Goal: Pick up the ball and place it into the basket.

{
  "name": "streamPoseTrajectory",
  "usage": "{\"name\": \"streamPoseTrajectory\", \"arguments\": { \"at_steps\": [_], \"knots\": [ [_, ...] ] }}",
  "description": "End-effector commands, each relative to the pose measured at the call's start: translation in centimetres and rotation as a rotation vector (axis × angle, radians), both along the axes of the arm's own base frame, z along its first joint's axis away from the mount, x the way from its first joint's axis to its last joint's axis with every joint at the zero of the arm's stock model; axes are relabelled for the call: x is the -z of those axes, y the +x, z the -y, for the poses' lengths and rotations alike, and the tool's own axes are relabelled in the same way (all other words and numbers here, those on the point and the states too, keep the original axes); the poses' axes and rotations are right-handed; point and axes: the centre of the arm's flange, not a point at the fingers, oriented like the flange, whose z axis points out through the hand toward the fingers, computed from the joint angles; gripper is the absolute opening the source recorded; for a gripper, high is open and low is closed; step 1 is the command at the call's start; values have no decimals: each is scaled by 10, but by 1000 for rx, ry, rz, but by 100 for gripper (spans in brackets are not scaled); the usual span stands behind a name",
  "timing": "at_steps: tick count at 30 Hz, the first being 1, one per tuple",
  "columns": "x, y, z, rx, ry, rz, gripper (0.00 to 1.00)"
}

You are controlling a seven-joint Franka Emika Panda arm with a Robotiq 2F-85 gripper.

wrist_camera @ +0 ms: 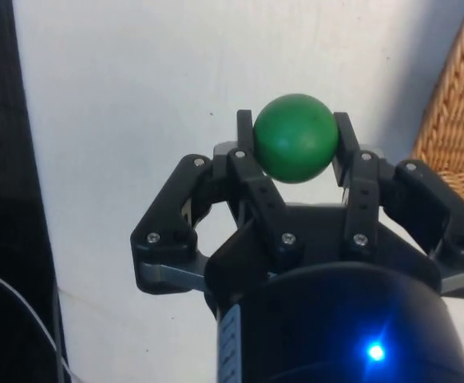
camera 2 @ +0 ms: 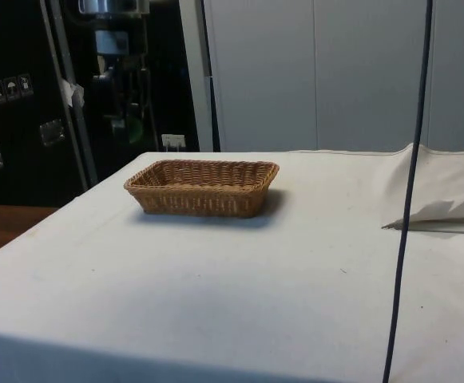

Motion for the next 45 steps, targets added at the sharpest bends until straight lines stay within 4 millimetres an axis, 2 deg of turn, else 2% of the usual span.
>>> {"name": "streamPoseTrajectory", "arguments": {
  "at_steps": [1,3,11,12,20,21,27,34,35,39,40,42,45],
  "knots": [
    [-5,-3,6,6,-12,0,0],
    [-4,-2,4,1,-5,-1,0],
    [-14,-9,25,8,-36,2,0],
    [-13,-7,22,7,-28,3,0],
    [-6,-10,53,12,-52,-5,0],
    [-7,-10,51,12,-50,-10,0],
    [12,-12,78,15,-59,-15,0],
    [28,-15,99,21,-67,-25,0],
    [35,-16,108,23,-70,-28,0],
    [46,-17,123,28,-77,-37,0],
    [44,-17,119,29,-84,-41,0],
    [55,-18,134,32,-81,-43,0],
    [64,-19,144,37,-86,-49,0]
  ]
}}
